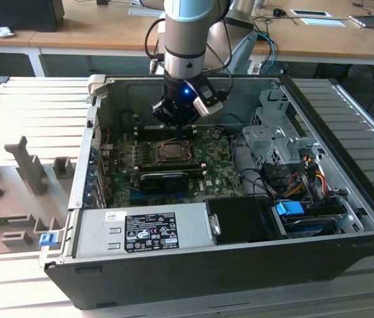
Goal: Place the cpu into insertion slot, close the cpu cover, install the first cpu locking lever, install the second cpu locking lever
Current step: 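Install the first cpu locking lever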
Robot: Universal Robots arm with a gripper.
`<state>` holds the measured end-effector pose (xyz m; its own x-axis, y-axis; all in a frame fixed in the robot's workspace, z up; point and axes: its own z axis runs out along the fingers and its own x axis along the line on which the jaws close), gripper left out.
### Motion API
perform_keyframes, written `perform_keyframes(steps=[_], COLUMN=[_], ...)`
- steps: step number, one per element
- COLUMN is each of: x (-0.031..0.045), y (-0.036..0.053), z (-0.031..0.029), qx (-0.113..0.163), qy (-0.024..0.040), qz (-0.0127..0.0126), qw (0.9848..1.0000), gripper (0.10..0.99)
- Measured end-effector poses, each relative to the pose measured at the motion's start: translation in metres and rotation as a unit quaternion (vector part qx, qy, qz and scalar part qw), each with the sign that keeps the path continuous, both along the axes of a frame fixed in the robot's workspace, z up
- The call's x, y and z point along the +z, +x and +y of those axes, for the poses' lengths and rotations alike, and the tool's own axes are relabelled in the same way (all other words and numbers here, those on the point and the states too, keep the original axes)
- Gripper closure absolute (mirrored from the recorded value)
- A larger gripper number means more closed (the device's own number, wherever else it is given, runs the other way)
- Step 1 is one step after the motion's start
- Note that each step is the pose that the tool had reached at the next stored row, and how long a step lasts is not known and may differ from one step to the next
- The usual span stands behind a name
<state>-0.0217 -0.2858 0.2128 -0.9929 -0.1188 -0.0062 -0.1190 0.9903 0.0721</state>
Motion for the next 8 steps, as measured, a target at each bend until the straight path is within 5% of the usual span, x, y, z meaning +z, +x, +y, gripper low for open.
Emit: perform_keyframes(steps=[8], x=[-0.0073], y=[0.0012], z=[0.0000], qx=[0.000], qy=[-0.0032], qz=[0.0000], qw=[1.0000], gripper=[0.980])
